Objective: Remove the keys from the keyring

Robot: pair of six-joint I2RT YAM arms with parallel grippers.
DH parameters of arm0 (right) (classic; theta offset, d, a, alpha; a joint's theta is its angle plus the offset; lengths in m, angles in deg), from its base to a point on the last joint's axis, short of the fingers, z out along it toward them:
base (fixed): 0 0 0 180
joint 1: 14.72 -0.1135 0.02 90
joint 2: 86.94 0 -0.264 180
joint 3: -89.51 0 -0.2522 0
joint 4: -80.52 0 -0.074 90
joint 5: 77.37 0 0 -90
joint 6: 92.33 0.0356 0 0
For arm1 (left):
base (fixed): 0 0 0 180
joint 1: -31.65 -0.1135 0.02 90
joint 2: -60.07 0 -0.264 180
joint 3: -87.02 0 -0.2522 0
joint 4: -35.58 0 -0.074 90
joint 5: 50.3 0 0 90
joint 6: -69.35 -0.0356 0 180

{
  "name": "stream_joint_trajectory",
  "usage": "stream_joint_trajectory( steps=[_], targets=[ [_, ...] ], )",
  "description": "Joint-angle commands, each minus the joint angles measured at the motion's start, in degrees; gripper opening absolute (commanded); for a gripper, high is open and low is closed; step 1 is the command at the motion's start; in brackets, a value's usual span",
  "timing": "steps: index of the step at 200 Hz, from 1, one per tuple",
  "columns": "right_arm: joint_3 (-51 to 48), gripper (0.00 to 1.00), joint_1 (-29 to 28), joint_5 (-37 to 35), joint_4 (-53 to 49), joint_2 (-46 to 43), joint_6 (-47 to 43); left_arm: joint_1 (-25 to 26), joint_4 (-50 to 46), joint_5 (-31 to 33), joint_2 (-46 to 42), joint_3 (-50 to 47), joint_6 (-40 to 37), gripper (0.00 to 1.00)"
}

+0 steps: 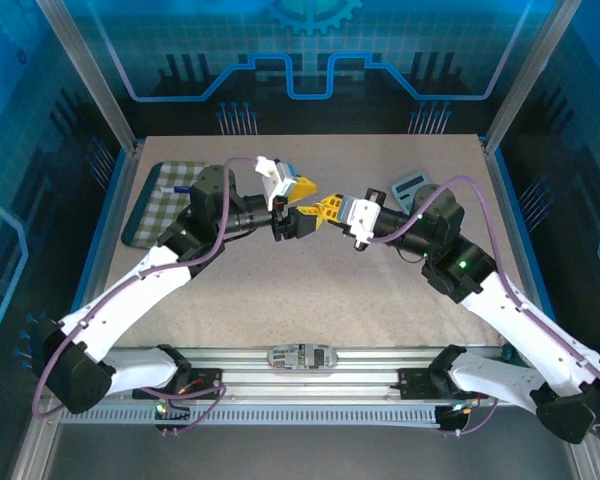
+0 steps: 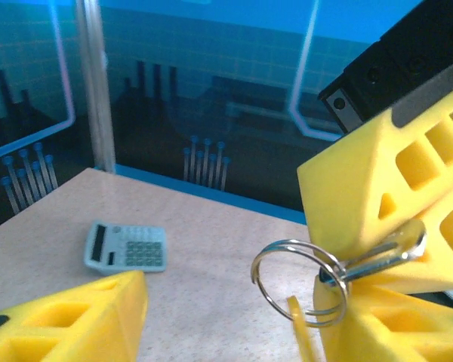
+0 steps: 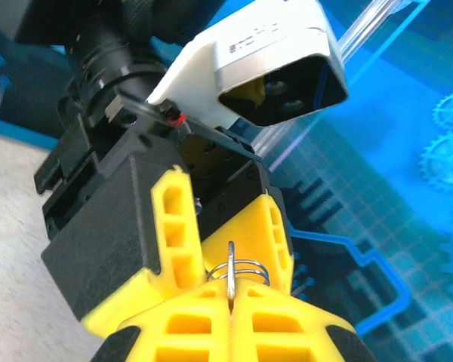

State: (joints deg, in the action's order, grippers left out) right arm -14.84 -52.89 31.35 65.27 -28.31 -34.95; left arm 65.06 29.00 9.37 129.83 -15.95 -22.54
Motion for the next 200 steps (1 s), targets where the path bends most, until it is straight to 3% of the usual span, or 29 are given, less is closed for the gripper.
stream_joint_trajectory(
  steps=[1, 17, 95, 108, 137, 157, 164, 177, 200],
  targets=[
    [-1.96, 0.00, 1.94, 12.09, 11.21, 2.47, 9.45, 1.60, 3.79, 1.55, -2.49, -2.85, -0.21, 0.68],
    [-3.20, 0.00, 4.37, 14.85, 16.41, 3.26, 13.82, 1.60, 3.05, 3.00, -4.17, -4.04, -0.50, 0.73],
    [-6.55, 0.00, 13.66, 22.91, 37.72, 8.59, 31.17, -0.20, 1.33, 4.97, -10.75, -7.62, 1.85, 0.80],
    [-7.11, 0.00, 16.30, 26.09, 44.24, 10.60, 37.60, -1.99, 1.16, 5.54, -11.63, -7.34, 4.33, 0.86],
    [-6.42, 0.00, 21.46, 34.28, 64.61, 18.57, 57.75, -7.80, -2.04, 5.40, -10.06, -2.61, 10.59, 0.85],
    [-4.04, 0.00, 24.02, 37.58, 82.25, 25.85, 74.71, -12.42, -6.02, 1.06, -5.79, 3.88, 16.34, 0.80],
    [-2.37, 0.00, 24.59, 38.61, 83.06, 27.58, 78.73, -13.71, -6.88, -1.16, -4.01, 6.05, 17.86, 0.77],
    [0.14, 0.00, 24.26, 42.06, 83.03, 29.77, 80.85, -15.42, -8.06, -5.07, -0.68, 9.91, 20.52, 0.75],
    [2.16, 0.00, 23.06, 45.57, 83.06, 31.25, 81.99, -16.36, -10.87, -13.29, 4.88, 16.66, 21.90, 0.64]
  ],
)
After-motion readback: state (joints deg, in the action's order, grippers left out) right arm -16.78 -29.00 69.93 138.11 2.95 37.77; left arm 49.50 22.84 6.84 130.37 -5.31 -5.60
